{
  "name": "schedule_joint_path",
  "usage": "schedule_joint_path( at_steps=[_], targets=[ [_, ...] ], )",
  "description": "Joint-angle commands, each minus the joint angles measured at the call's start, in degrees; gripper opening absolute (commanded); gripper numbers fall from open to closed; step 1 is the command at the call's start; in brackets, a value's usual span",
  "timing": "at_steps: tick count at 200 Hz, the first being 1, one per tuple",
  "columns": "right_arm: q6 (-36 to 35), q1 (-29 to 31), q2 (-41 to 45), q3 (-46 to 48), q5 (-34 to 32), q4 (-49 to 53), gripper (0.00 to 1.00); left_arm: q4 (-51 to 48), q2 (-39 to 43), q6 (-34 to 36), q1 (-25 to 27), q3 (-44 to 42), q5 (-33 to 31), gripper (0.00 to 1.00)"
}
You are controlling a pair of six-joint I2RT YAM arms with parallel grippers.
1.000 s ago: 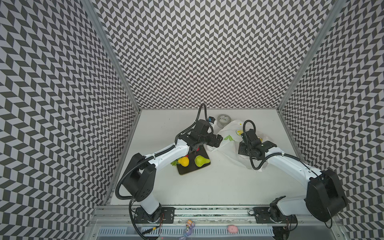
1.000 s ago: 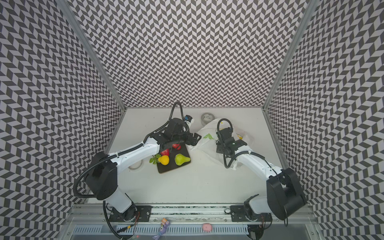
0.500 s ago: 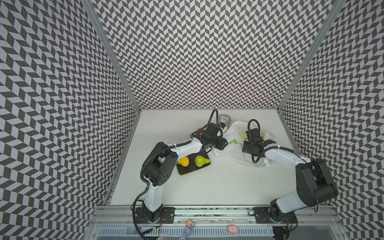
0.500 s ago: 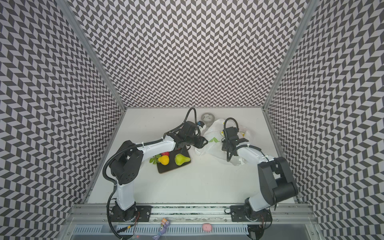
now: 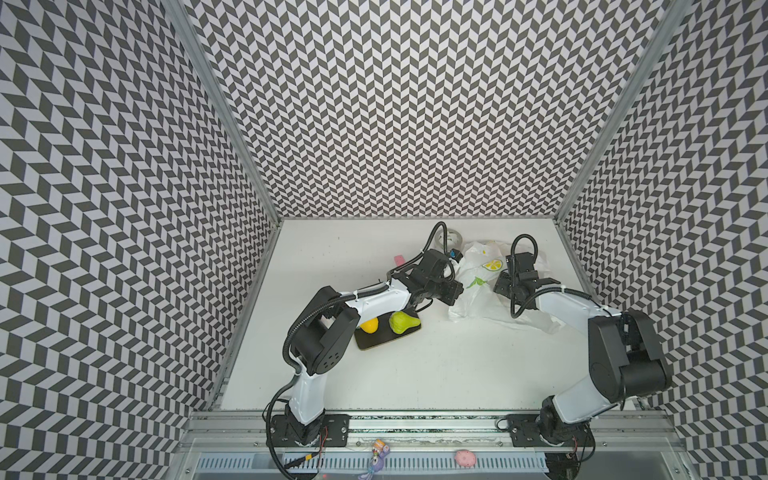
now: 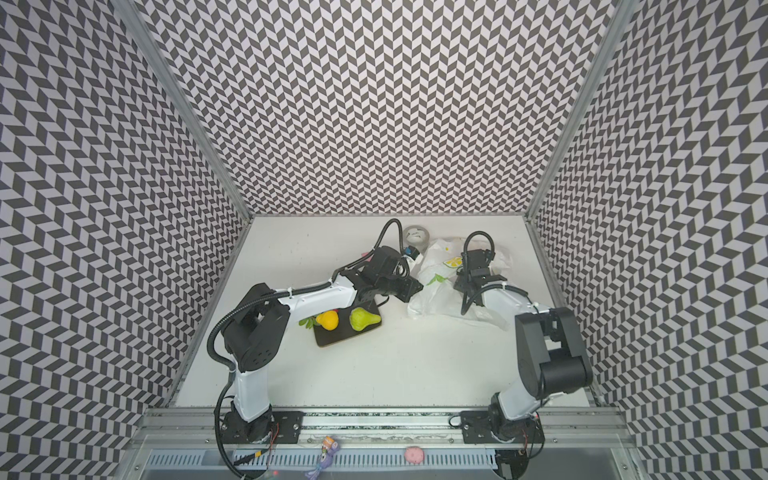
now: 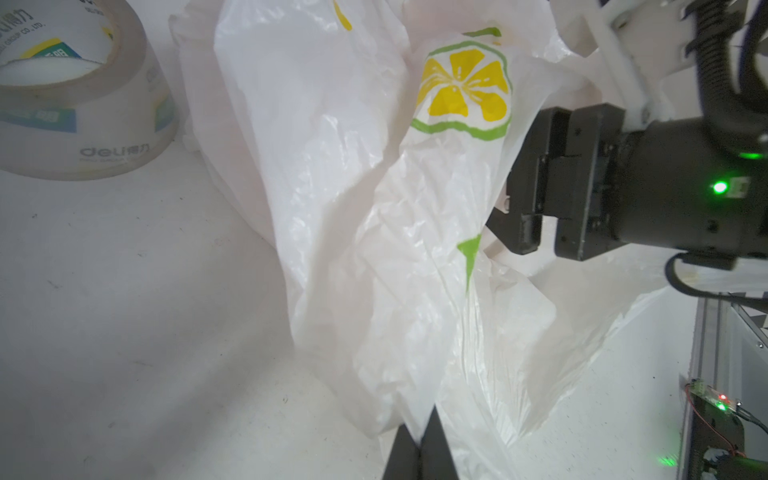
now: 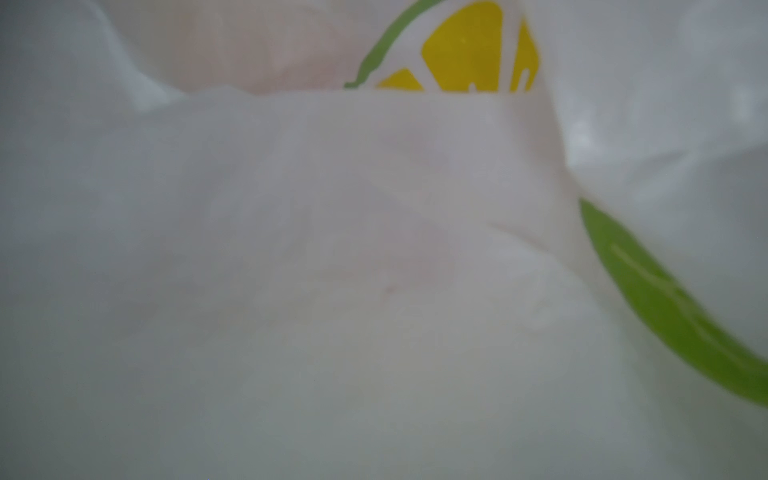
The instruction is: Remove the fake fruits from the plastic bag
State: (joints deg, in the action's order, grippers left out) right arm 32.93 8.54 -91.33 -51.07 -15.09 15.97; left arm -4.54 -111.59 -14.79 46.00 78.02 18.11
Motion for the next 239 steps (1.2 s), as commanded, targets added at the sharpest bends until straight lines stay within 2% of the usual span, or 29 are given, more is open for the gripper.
schedule_joint_path(
  at_steps=[1,48,88,134,153,183,195,214,239],
  targets=[
    [1.8,-2.3,-2.0,-1.6,0.1,-5.1,0.72,1.8,1.4,-0.3,0.8,0.0,1.5,0.00],
    [2.0,-5.2,-5.4,-4.0,4.2,-10.2,0.73,2.3,2.0,-1.0,1.8,-0.8,3.1,0.00],
    [2.3,-5.4,-5.7,-5.5,8.0,-7.8,0.70,1.5,1.4,-0.6,2.2,0.0,2.0,0.00],
    [-0.2,-5.4,9.5,1.6,14.9,0.1,0.69,-0.1,1.5,-0.5,1.0,0.4,-3.3,0.00],
    [-2.4,-5.3,16.4,2.5,20.2,4.7,0.70,-0.5,1.3,-1.0,0.2,0.7,-5.7,0.00],
    [-4.0,-5.3,24.3,-0.6,30.9,10.4,0.68,-0.9,1.7,-2.2,-1.8,0.6,-8.6,0.00],
    [-4.9,-5.3,25.8,-4.2,33.1,13.4,0.68,-0.9,2.0,-2.5,-2.7,0.3,-9.6,0.00],
    [-7.3,-5.3,26.7,-11.5,29.0,18.2,0.69,-0.9,2.6,-2.7,-3.9,-0.1,-10.5,0.00],
    [-10.3,-6.4,24.5,-19.3,12.9,23.6,0.74,-1.0,3.0,-2.5,-5.2,-0.1,-11.2,0.00]
  ],
)
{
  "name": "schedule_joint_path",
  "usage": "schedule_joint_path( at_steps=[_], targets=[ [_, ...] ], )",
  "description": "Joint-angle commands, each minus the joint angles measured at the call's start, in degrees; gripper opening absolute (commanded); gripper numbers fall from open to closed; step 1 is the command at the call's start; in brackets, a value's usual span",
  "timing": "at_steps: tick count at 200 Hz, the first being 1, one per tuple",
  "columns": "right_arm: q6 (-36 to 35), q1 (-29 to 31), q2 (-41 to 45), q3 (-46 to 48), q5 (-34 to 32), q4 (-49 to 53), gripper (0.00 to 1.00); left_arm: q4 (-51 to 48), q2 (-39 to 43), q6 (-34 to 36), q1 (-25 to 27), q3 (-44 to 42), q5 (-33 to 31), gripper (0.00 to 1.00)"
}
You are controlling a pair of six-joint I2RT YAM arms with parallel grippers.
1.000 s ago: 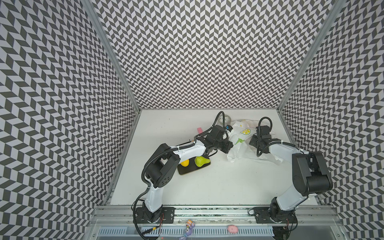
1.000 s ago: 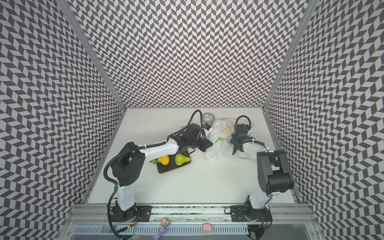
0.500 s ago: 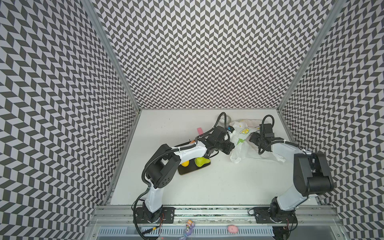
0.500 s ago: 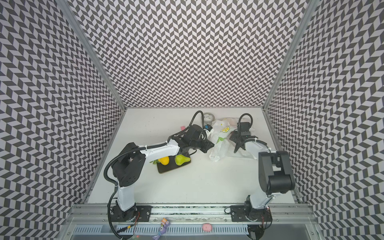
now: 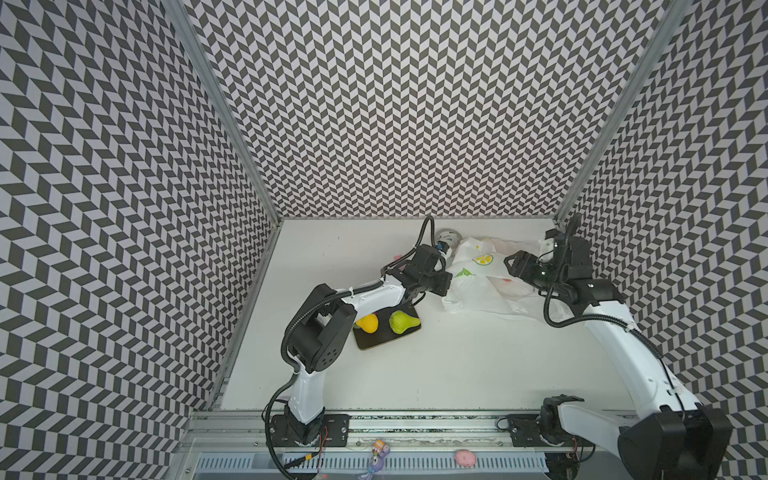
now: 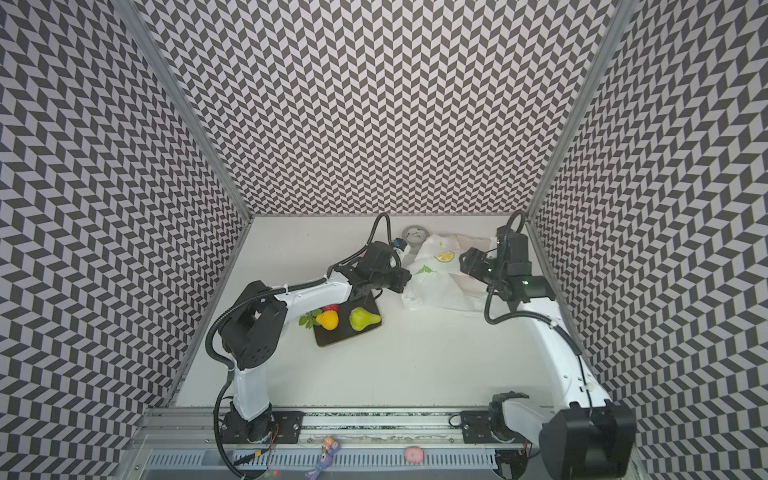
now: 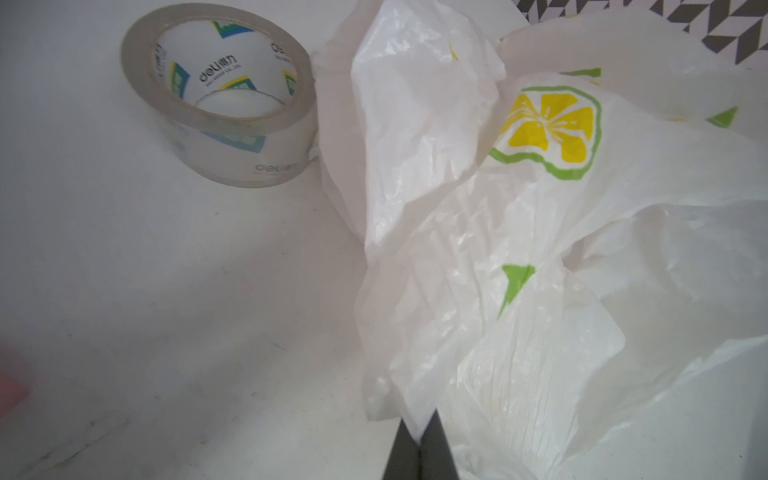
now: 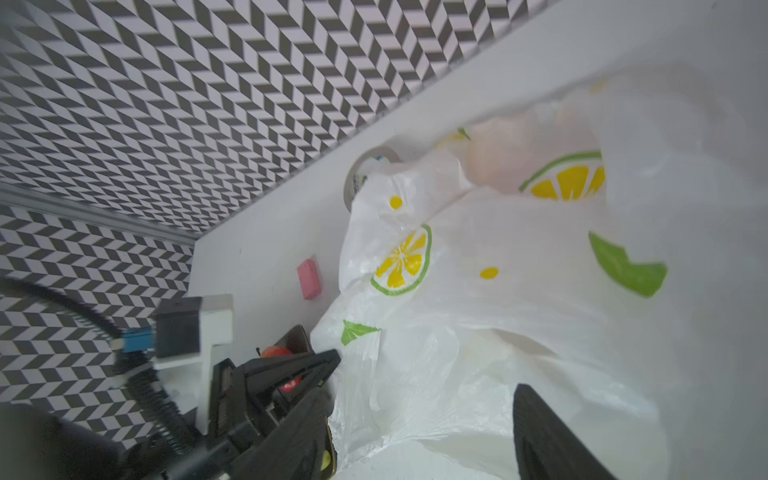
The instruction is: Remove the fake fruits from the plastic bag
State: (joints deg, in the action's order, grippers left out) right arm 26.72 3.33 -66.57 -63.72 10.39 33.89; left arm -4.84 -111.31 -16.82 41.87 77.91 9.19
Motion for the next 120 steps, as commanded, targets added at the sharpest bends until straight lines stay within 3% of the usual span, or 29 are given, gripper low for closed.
schedule_joint_path(
  at_steps=[1,28,61,93,120],
  targets=[
    [-4.1,-1.4,-0.5,-6.8,-13.2,5.8,0.74,-0.8,2.7,-0.5,-1.1,0.0,-2.3,0.00],
    [-2.9,-5.6,-5.0,-8.4,-24.0,4.6,0.80,-0.9,3.5,-0.1,-1.9,-0.6,-3.1,0.00],
    [-1.1,-12.6,-11.1,-4.9,-14.5,-2.7,0.85,-0.9,3.9,0.0,-2.1,-1.1,-3.2,0.00],
    [-2.9,-14.0,-20.0,-6.0,-7.2,-3.0,0.86,-1.0,4.1,0.1,-2.0,-1.3,-3.2,0.00],
    [-3.8,-14.1,-24.3,-5.2,-4.7,-6.1,0.87,-1.1,4.4,0.4,-2.1,-1.4,-3.3,0.00]
  ],
)
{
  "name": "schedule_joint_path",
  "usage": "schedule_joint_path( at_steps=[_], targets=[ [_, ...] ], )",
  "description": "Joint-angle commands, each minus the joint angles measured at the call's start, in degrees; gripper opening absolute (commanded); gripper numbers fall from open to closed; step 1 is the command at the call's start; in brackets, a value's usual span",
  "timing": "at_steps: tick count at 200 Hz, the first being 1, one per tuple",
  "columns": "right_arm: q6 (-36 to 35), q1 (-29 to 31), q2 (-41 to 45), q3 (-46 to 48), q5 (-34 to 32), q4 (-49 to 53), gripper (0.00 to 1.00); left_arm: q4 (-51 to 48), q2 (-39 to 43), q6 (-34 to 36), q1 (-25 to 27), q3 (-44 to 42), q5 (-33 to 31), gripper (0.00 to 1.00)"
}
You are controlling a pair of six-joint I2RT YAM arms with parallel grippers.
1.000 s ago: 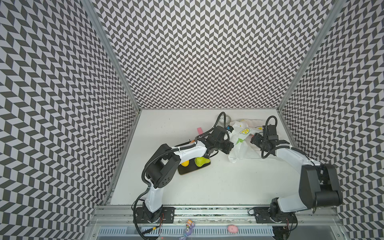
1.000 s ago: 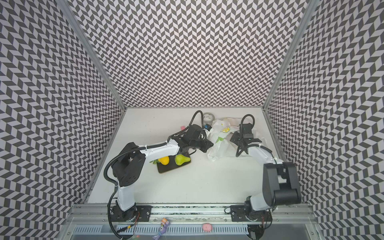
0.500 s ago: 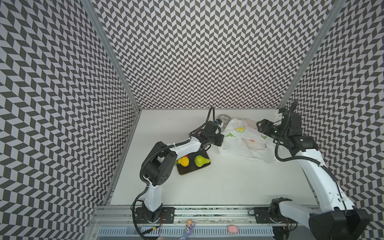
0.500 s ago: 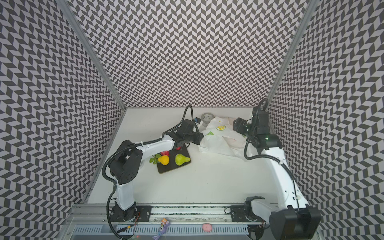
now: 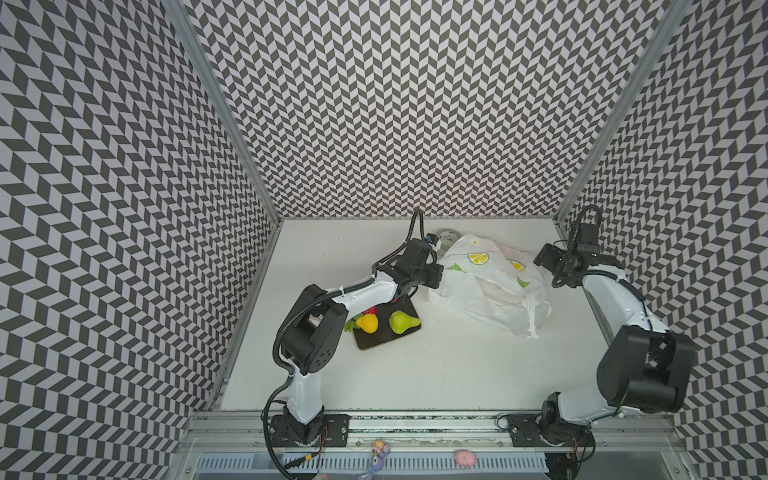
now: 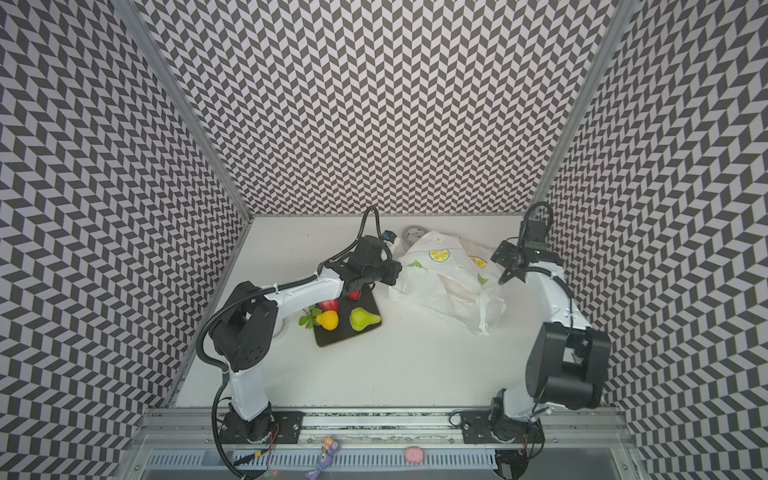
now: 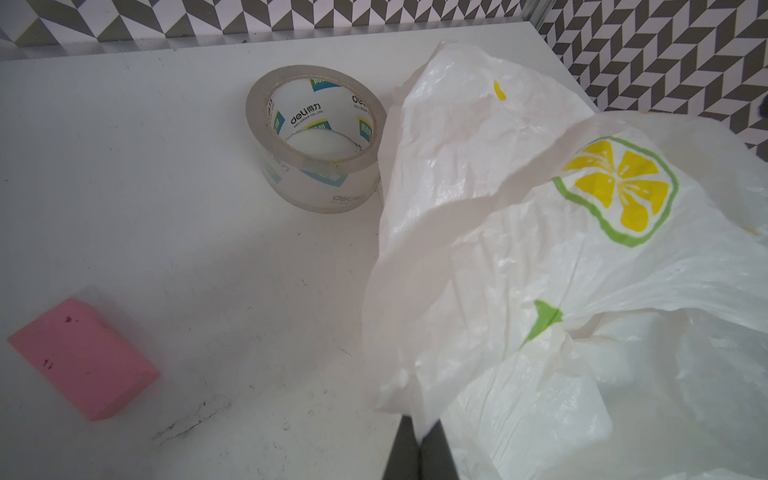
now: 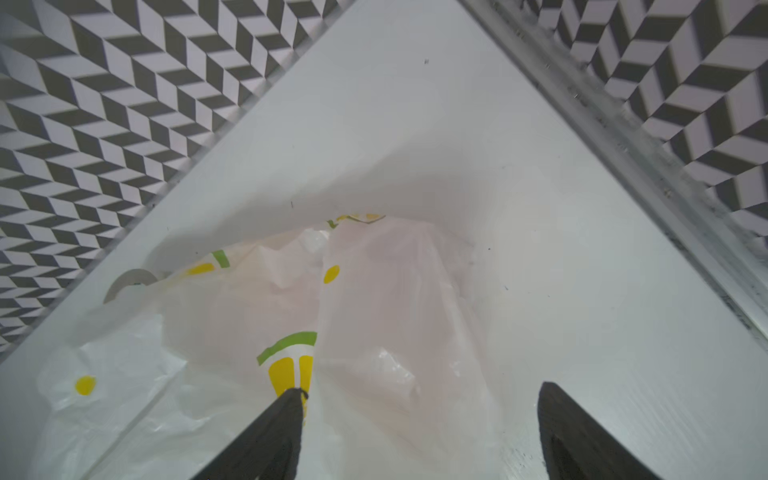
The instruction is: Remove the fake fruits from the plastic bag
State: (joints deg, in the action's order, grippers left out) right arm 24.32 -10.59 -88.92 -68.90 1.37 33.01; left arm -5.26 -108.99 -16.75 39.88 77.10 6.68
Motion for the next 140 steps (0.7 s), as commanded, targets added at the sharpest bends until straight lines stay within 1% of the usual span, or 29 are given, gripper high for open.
schedule_joint_path(
  at_steps=[1,33,75,83,89,101,105,109,121,128,135,140],
  targets=[
    [-1.4,-0.1,-2.1,0.0,4.4,-5.3,0.87,-0.7,2.1,0.4,-0.1,-0.6,-0.8,0.00],
    [-2.7,-0.1,-4.9,-0.3,6.0,-7.2,0.87,-0.7,2.2,0.5,-0.2,-0.7,-0.9,0.00],
    [-3.6,-0.1,-7.5,-0.5,8.8,-7.4,0.78,-0.6,2.3,0.6,-0.2,-0.6,-1.1,0.00],
    [-3.4,-0.1,-7.5,-0.3,9.1,-7.6,0.74,-0.6,2.4,0.6,-0.2,-0.7,-1.1,0.00],
    [-3.4,-0.1,-7.4,-0.1,9.5,-7.6,0.69,-0.6,2.4,0.6,-0.2,-0.6,-1.2,0.00],
    [-3.2,-0.1,-7.0,0.0,10.2,-7.7,0.56,-0.5,2.7,0.6,-0.2,-0.7,-1.3,0.00],
    [-3.2,-0.1,-6.7,0.1,10.4,-7.8,0.50,-0.5,2.9,0.6,-0.2,-0.7,-1.4,0.00],
    [-3.2,-0.1,-6.5,0.2,10.6,-7.9,0.44,-0.4,3.2,0.6,-0.2,-0.8,-1.6,0.03],
    [-3.1,-0.1,-5.6,0.4,11.1,-8.0,0.26,0.3,4.7,0.6,-0.2,-1.2,-2.0,0.21],
    [-3.2,-0.1,-5.0,0.5,11.4,-7.7,0.19,1.3,6.0,0.5,-0.4,-1.8,-2.3,0.36],
    [-3.3,-0.1,-4.4,0.5,11.8,-7.5,0.16,2.2,7.4,0.3,-0.5,-2.4,-2.8,0.49],
    [-3.3,-0.1,-3.9,0.5,12.1,-7.4,0.14,2.7,8.6,0.1,-0.6,-2.8,-3.1,0.56]
  ],
)
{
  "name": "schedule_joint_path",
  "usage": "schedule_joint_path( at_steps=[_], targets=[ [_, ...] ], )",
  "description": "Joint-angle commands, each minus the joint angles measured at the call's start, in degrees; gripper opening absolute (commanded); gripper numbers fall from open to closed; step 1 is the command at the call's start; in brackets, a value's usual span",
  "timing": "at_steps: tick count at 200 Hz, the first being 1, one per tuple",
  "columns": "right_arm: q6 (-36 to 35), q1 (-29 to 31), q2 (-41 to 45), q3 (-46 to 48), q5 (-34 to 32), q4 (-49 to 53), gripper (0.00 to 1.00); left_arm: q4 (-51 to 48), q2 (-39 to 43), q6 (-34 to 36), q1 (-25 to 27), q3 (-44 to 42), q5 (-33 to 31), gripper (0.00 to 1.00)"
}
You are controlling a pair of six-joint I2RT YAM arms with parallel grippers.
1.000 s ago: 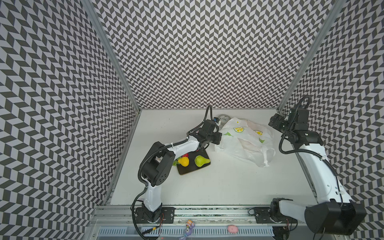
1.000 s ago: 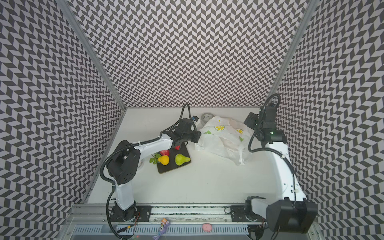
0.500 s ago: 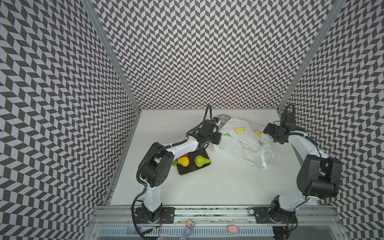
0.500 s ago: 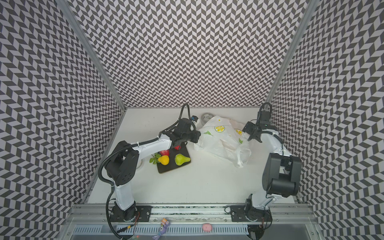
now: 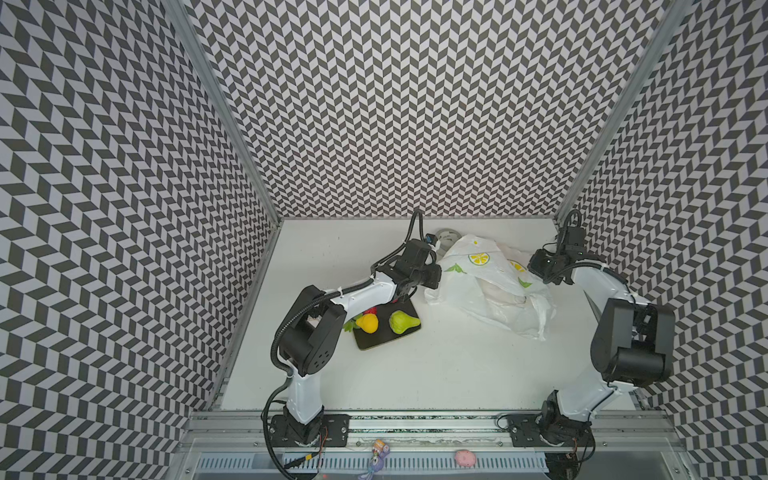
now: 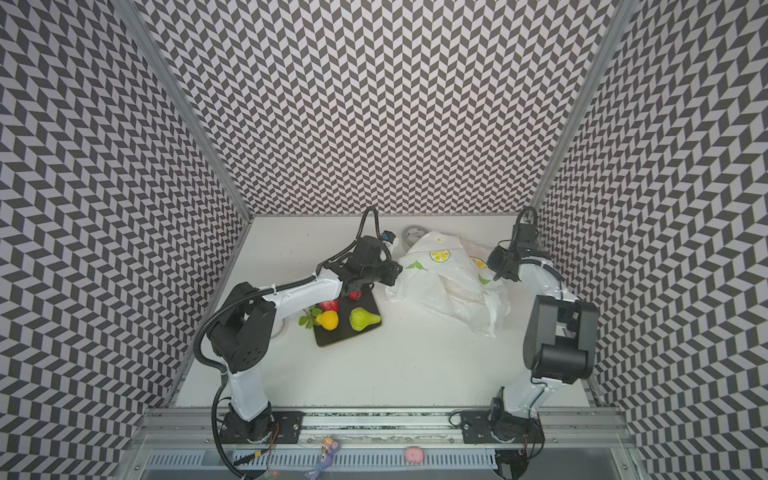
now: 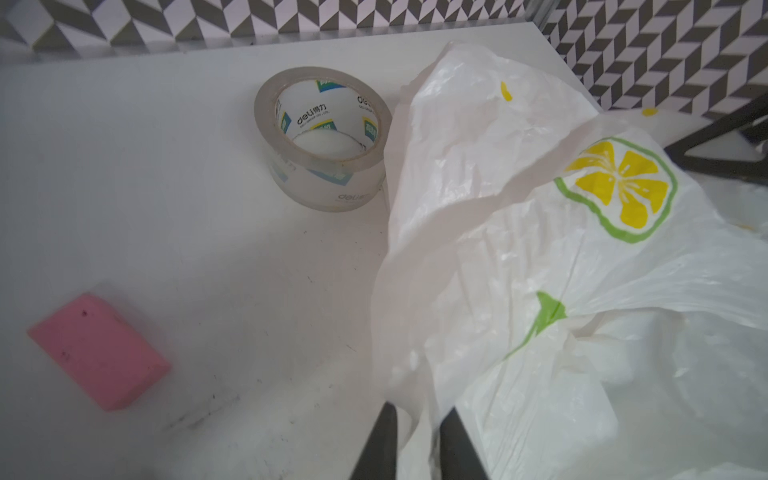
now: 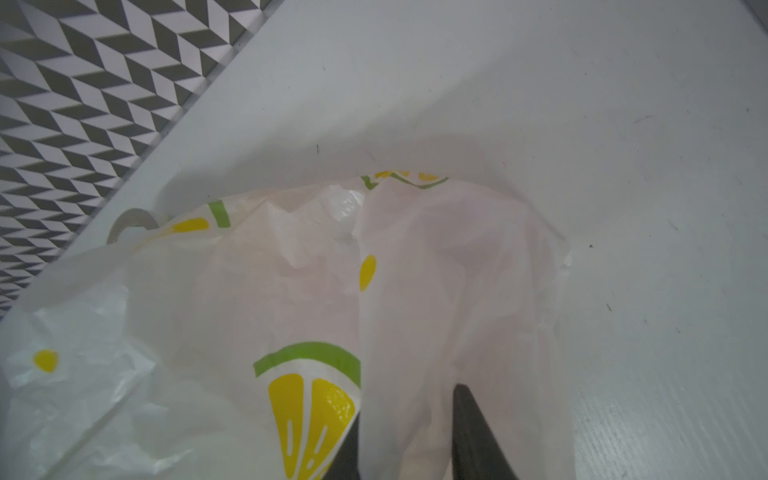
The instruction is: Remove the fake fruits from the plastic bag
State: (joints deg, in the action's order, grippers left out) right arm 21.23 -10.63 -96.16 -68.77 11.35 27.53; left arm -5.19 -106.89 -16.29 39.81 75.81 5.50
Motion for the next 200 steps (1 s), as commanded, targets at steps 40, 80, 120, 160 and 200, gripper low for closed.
schedule_joint_path(
  at_steps=[40,80,120,160,200],
  targets=[
    [-0.2,0.0,9.0,1.6,7.8,-2.4,0.08,3.0,14.8,-3.0,-1.2,-4.1,1.5,0.73],
    [-0.2,1.5,14.9,1.5,12.4,-3.1,0.06,1.7,19.6,-5.9,1.0,-8.7,8.9,0.66],
    [0.1,4.6,20.0,2.3,15.6,-4.1,0.05,1.0,18.3,-6.0,4.3,-10.8,9.9,0.48],
    [3.9,5.3,23.7,2.6,16.8,-4.1,0.05,0.5,15.7,-4.1,7.5,-9.3,12.9,0.40],
    [10.2,5.4,27.6,5.0,13.7,-4.6,0.06,1.4,13.1,0.0,10.6,-7.8,15.6,0.31]
  ],
)
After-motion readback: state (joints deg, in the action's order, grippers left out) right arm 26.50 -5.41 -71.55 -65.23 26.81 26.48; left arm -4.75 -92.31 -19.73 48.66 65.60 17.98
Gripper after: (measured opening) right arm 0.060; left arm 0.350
